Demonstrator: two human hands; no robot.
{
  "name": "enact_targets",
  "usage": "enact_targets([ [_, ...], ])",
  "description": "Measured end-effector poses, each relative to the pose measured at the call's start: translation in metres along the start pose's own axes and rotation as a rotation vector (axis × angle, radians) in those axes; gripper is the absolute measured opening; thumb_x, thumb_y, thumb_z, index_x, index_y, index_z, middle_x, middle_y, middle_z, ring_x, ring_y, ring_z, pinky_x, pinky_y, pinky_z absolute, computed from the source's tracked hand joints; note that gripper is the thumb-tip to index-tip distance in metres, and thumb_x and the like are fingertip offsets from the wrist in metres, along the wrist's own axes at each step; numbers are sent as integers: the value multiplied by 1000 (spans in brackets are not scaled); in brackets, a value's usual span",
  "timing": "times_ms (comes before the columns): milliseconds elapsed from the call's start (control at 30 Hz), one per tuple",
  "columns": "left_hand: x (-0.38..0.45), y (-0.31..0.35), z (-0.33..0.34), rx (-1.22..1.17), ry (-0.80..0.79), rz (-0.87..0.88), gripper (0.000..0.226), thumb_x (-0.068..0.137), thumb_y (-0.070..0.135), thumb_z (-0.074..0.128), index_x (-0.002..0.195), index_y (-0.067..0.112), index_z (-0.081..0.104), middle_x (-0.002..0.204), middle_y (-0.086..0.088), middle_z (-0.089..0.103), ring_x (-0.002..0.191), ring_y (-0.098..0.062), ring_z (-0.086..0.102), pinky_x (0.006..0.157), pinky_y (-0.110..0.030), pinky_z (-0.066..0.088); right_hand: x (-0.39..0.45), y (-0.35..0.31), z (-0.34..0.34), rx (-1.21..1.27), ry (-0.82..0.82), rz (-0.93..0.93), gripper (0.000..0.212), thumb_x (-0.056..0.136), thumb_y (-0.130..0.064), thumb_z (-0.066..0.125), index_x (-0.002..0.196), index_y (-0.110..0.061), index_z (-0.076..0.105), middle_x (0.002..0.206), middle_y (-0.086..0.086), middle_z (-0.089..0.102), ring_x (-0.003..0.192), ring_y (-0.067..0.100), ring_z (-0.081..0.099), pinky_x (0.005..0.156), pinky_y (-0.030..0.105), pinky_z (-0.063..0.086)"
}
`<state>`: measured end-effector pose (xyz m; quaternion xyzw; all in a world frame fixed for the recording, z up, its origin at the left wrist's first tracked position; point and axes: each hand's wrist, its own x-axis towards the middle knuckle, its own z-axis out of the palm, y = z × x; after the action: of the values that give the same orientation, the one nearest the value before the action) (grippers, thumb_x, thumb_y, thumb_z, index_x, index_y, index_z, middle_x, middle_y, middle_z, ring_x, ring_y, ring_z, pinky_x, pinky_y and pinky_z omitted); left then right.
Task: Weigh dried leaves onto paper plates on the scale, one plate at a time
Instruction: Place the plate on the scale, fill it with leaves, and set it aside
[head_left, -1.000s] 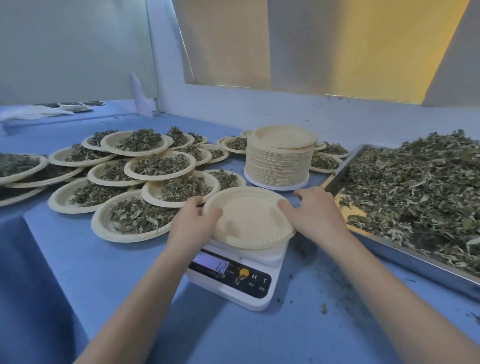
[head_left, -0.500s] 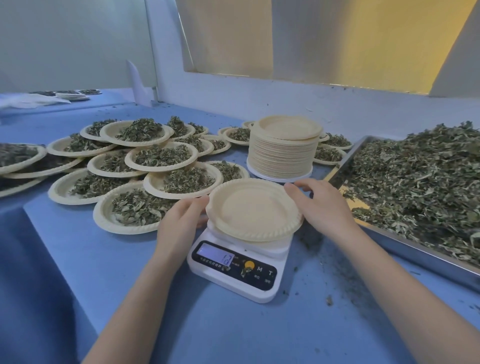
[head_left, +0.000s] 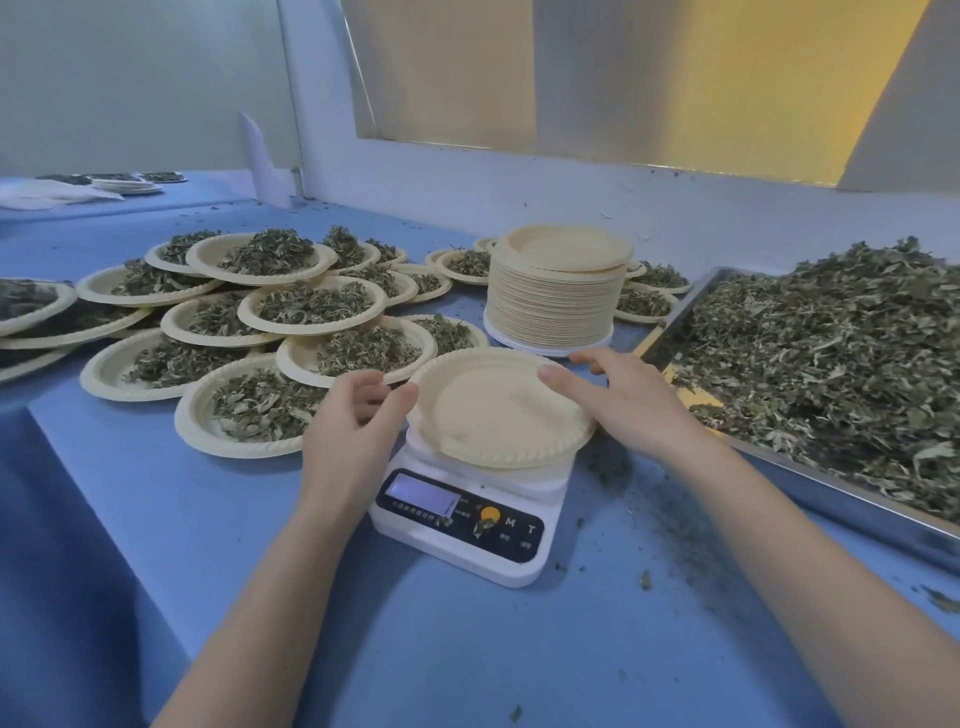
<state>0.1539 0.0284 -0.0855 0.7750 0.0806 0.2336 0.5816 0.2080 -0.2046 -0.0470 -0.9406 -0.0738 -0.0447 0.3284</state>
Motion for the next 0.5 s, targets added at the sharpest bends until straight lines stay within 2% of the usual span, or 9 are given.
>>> enact_targets([
  [33, -2, 3, 1, 44, 44, 66, 34, 85, 37, 63, 114, 22, 56, 104, 7, 61, 87, 8, 57, 72, -11, 46, -1, -1, -1, 14, -12, 3, 99, 62, -87, 38, 139, -24, 44, 140, 2, 44, 133, 20, 36, 105, 43, 35],
  [133, -1, 18, 7, 227, 102, 274, 38, 85, 29, 63, 120, 18, 54, 112, 5, 55, 109, -13, 50, 92, -31, 43, -5, -6, -3, 2, 0, -11, 94, 68, -84, 43, 141, -26, 39, 146, 1, 37, 136, 19, 32, 107, 43, 33],
  [200, 0, 26, 15, 296, 80, 305, 38, 84, 24, 62, 120, 17, 53, 115, 4, 54, 112, -15, 47, 94, -32, 39, -11, -12, -7, -20, -54, -21, 100, 62, -86, 46, 143, -27, 36, 149, 1, 33, 138, 20, 29, 109, 44, 31],
  [300, -4, 26, 23, 255, 90, 202, 39, 84, 25, 60, 121, 17, 52, 117, 3, 54, 108, -14, 49, 88, -29, 38, -25, -14, -15, -105, -224, -75, 121, 43, -92, 56, 145, -36, 25, 152, -1, 26, 140, 22, 25, 112, 50, 26],
  [367, -10, 21, 23, 190, 150, 161, 37, 83, 27, 60, 118, 18, 54, 113, 5, 55, 101, -10, 52, 82, -26, 38, -35, -9, -17, -254, -330, -70, 132, 36, -92, 60, 146, -45, 5, 157, -2, 7, 145, 25, 8, 116, 53, 13],
  [433, -15, 17, 19, 124, 226, 145, 32, 83, 30, 60, 113, 22, 55, 108, 6, 57, 94, -8, 55, 74, -22, 40, -42, -5, -15, -340, -367, -74, 136, 39, -88, 63, 146, -46, -10, 159, 1, -10, 146, 25, -9, 117, 50, 0],
  [500, -18, 15, 13, 60, 272, 131, 29, 83, 33, 60, 110, 22, 55, 107, 3, 59, 89, -7, 56, 70, -17, 40, -44, -4, -10, -339, -347, -79, 137, 42, -84, 65, 146, -44, -14, 158, 5, -15, 145, 24, -15, 115, 49, -5],
])
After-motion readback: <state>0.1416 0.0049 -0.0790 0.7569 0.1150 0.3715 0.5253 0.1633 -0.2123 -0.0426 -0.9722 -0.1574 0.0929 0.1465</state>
